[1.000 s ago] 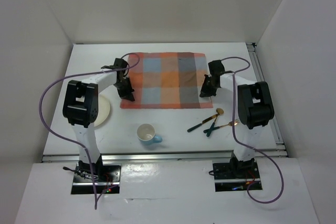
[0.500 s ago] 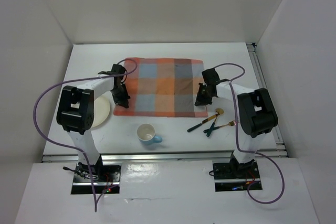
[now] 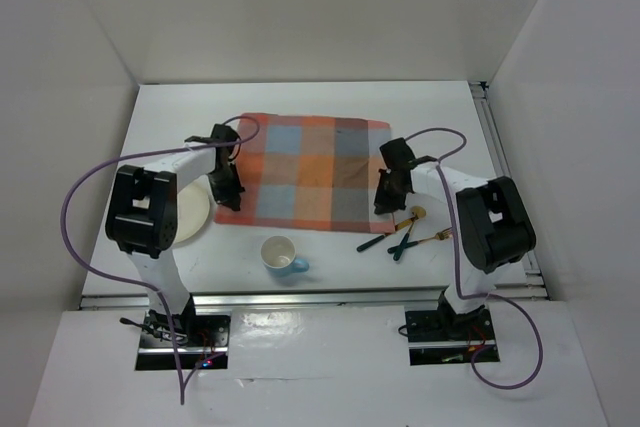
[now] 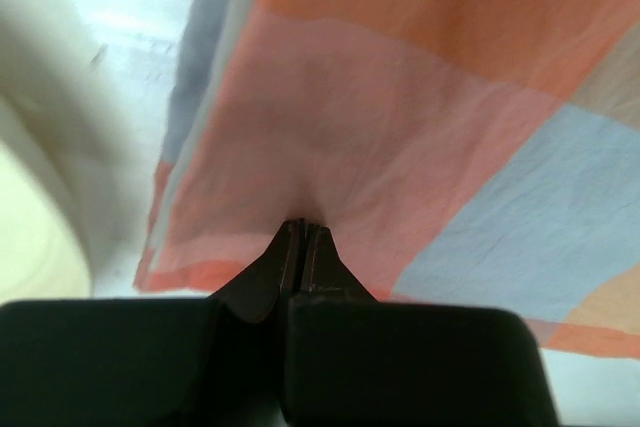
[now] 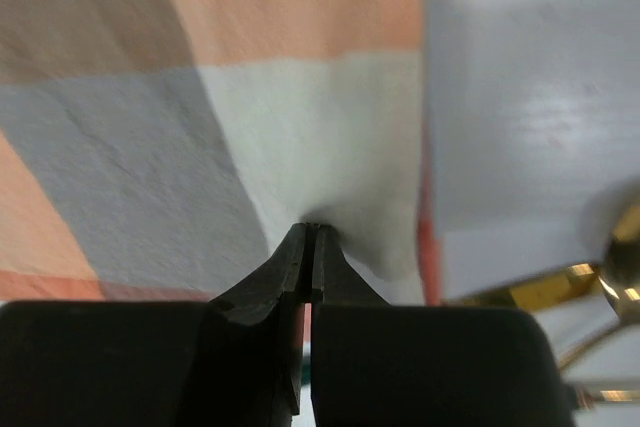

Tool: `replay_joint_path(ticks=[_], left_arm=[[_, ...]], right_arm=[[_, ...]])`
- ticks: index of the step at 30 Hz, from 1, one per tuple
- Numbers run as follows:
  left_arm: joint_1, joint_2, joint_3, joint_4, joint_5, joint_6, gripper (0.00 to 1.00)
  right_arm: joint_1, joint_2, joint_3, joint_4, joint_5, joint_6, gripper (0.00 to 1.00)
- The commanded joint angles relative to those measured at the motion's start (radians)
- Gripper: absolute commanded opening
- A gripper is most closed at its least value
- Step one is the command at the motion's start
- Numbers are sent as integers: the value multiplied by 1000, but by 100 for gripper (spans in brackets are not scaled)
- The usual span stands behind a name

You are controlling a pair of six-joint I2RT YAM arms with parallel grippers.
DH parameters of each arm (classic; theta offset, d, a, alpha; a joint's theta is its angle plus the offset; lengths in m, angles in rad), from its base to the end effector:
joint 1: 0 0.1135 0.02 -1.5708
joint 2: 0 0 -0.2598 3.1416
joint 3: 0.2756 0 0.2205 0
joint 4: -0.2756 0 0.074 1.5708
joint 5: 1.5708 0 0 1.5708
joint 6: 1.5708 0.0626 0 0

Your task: Set the dinner table for one person

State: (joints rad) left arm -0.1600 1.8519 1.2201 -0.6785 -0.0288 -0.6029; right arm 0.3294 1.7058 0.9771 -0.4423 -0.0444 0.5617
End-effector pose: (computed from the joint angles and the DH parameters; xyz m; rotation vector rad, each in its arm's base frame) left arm 0.3299 -0.0514 0.1542 -0.6395 2.8157 -0.1022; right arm 0.2890 0.1017 0.1486 0.3103 2.7671 0.2989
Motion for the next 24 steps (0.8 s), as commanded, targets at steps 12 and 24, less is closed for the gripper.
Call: replay_joint_path(ticks=[12,24], left_arm=[[-21,-221,343,-237,-17,60,13],[65,-490,326,-156,-2,38,24]], right_arm=[[169,-207,325,-202,12,-132,63],[649,-55,436,-250,43,-218,98]])
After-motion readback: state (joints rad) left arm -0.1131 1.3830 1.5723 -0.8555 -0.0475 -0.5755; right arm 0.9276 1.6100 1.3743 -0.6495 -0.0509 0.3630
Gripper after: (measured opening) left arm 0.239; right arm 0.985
